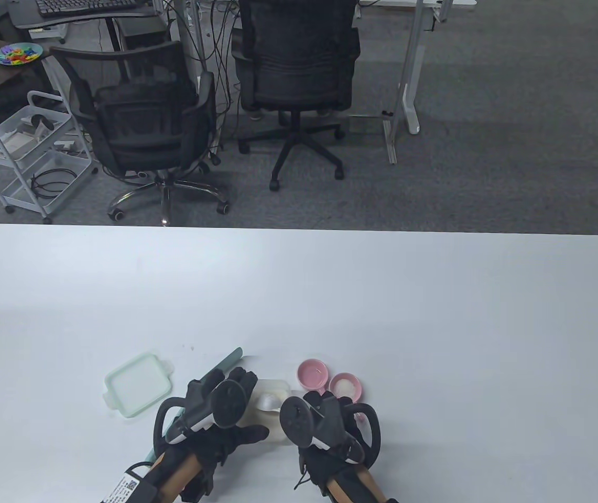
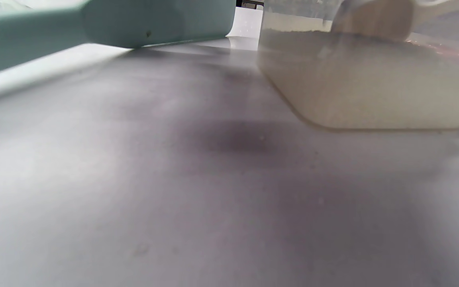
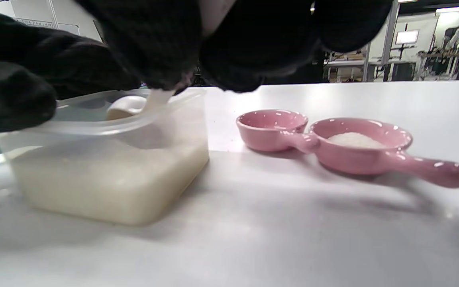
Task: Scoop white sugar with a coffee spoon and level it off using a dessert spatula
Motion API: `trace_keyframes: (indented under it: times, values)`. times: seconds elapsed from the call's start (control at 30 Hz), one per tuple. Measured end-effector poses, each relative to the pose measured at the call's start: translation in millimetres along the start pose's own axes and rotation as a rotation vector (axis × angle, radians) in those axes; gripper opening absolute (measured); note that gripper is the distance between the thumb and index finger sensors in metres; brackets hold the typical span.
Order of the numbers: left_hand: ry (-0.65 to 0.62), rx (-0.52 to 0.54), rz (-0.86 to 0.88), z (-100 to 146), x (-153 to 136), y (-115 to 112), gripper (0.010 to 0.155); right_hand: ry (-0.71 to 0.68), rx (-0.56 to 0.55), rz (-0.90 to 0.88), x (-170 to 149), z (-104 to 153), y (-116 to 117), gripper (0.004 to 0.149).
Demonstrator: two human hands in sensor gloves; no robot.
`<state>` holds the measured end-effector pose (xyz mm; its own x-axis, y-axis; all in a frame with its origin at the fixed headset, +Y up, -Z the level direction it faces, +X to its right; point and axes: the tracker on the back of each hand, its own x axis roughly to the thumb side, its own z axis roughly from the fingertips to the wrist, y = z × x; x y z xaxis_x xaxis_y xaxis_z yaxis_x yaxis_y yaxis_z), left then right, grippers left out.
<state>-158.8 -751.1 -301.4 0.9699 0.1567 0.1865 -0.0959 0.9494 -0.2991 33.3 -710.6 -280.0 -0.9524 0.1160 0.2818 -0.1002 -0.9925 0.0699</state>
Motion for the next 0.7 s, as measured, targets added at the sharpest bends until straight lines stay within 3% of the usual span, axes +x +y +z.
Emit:
trace_keyframes:
  times: [0.27,0.53,0.7]
  values:
    - [0.002,-0.003,0.000,0,0,0,0.101,0.030,0.150,-0.294,-22,-7,4,0.046]
    - [0.002,-0.004,0.003,0,0,-1,0.101,0.064,0.214,-0.537,-49,-9,-3,0.047]
    - [0.005,-0.006,0.007,0,0,-1,0.100,0.082,0.232,-0.599,-61,-9,-4,0.047]
